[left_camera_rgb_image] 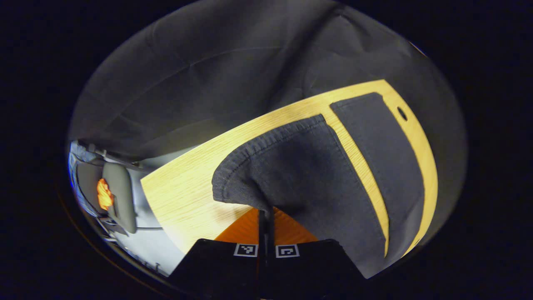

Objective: Grasp the waist and the cuffs of the jeans and fold them to make the two legs overlap; first hold the waist and fold one-third of the jeans toward the cuffs, then hold the cuffs and fold the remaining one-third in the same direction to finish folding.

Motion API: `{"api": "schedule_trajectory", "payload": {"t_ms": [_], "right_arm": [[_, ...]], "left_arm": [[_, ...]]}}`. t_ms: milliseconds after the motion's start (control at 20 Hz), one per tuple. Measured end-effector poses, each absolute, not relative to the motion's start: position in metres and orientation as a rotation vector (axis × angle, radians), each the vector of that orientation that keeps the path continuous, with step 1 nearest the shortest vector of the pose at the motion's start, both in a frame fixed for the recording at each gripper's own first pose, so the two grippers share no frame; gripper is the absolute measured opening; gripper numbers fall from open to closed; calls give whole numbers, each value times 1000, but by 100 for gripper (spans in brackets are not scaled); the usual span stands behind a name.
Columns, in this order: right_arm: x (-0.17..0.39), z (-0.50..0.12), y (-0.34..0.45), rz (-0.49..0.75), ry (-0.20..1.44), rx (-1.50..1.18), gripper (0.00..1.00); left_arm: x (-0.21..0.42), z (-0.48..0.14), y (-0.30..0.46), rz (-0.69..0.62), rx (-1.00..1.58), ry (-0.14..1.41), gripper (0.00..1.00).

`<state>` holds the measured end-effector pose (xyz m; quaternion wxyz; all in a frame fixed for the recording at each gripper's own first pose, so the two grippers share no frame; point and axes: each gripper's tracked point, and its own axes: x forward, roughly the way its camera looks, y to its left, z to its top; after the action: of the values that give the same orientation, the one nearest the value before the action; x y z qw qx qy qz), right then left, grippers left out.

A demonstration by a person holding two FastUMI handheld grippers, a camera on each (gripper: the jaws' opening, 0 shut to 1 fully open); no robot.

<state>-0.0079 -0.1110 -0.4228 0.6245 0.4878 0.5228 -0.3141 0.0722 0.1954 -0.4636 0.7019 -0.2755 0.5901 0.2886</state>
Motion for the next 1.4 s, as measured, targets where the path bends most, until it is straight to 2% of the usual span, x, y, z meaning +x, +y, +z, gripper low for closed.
{"api": "schedule_trajectory", "payload": {"t_ms": [50,100,250,550,600,650,950,1200,1400], "right_arm": [[-3,-422,-101,-719,1152,1286,30],[2,-414,-102,-711,1089,1390,12],[6,-406,-104,-630,976,1473,12],[20,-365,-109,-569,825,1539,12],[22,-359,-108,-558,812,1546,17],[24,-352,-107,-544,801,1553,12],[40,-316,-114,-572,712,1560,12],[48,-291,-112,-622,697,1556,12],[66,-279,-112,-603,698,1540,12]], "left_arm": [[73,-462,193,601,-688,1295,1],[74,-456,193,573,-756,1272,1],[82,-440,203,522,-852,1182,1],[103,-399,206,368,-938,1031,1],[108,-393,204,355,-946,1010,1],[112,-386,203,332,-949,999,0],[161,-361,202,235,-959,943,1],[201,-353,197,119,-890,970,1],[235,-351,192,106,-875,958,1]]}}
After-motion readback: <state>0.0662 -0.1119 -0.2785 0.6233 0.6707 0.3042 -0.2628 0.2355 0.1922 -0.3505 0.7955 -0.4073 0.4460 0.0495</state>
